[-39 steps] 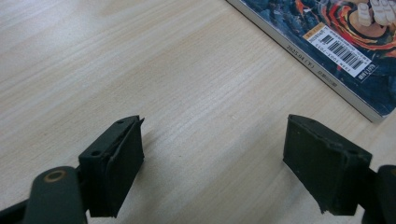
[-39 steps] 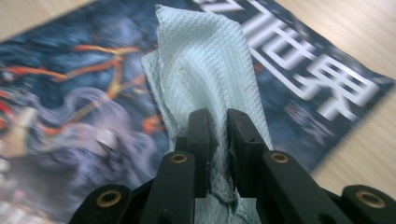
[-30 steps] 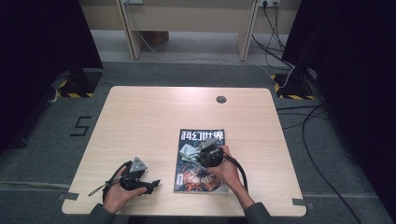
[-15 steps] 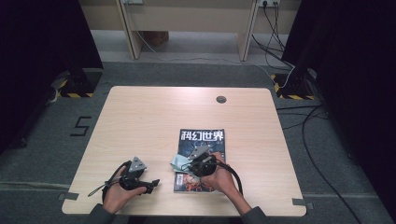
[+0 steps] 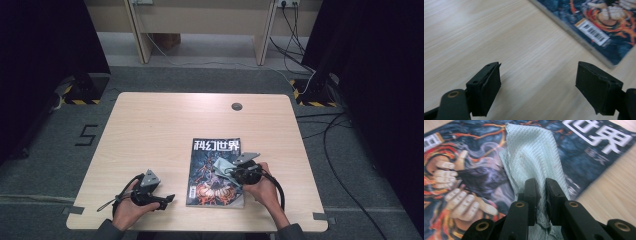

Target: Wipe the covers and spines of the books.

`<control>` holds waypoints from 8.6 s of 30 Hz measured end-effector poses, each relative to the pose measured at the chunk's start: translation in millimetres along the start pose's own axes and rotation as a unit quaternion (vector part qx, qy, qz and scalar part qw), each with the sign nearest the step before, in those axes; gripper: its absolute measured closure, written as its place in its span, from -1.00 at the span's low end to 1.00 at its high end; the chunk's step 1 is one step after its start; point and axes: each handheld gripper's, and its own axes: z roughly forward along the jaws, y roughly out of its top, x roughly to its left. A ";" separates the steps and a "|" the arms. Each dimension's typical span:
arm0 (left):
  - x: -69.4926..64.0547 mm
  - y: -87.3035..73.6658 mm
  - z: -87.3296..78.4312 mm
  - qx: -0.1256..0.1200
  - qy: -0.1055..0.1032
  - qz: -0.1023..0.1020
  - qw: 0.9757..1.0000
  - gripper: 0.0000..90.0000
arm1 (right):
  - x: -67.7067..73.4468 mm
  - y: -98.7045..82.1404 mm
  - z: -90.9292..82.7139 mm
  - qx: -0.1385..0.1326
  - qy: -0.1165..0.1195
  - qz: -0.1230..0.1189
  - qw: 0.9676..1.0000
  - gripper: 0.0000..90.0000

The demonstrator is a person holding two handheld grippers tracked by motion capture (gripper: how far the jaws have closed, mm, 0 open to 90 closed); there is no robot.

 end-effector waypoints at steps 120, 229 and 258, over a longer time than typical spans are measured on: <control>26.9 1.5 -2.6 0.017 0.060 -0.014 0.998 -0.53 | 77.0 23.7 16.5 -0.010 0.081 -0.085 0.993 0.79; -32.1 30.1 48.0 -0.042 -0.003 -0.020 0.999 -0.62 | -37.7 -2.4 -0.4 0.014 -0.070 0.026 0.997 0.77; -29.8 27.9 48.9 -0.051 -0.011 -0.017 0.998 -0.63 | -92.9 51.6 44.3 0.044 -0.137 0.063 0.988 0.77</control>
